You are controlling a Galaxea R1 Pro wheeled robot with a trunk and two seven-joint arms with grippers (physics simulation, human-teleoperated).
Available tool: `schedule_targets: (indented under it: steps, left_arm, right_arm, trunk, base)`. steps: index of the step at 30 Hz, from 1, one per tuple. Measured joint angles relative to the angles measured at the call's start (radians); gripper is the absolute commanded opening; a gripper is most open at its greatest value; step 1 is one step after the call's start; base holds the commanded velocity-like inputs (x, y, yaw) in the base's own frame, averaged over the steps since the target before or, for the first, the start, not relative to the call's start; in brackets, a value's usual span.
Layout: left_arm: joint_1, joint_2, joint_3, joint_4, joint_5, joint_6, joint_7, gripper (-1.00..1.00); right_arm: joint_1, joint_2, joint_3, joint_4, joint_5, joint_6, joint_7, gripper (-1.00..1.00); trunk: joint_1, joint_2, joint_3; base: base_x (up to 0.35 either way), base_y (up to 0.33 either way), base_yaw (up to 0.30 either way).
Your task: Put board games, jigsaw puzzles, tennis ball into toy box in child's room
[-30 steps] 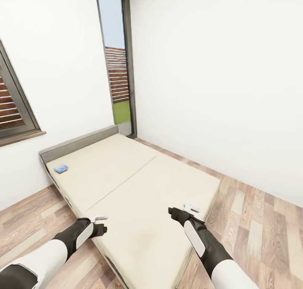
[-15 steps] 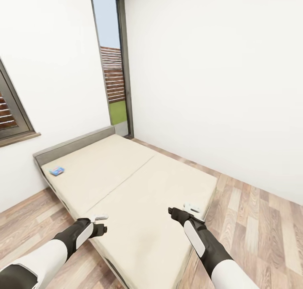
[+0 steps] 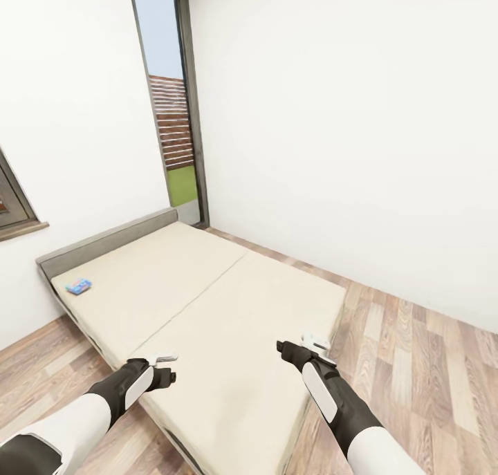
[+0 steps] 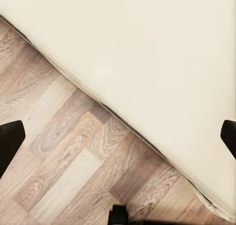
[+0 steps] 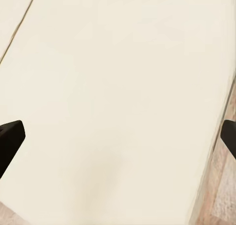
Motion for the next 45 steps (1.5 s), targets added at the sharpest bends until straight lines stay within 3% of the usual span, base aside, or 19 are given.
schedule_targets:
  steps: [30, 45]
  left_arm:
    - [0.0, 0.0, 0.001, 0.0, 0.0, 0.0, 0.0, 1.0]
    - [0.0, 0.0, 0.001, 0.0, 0.0, 0.0, 0.0, 1.0]
  right_arm:
    - [0.0, 0.0, 0.0, 0.0, 0.0, 0.0, 0.0, 1.0]
    - [0.0, 0.0, 0.0, 0.0, 0.0, 0.0, 0.0, 1.0]
  trunk:
    - [0.0, 0.0, -0.001]
    - [0.0, 0.0, -0.001]
  base:
    - [0.0, 0.036, -0.107]
    - [0.0, 0.081, -0.249]
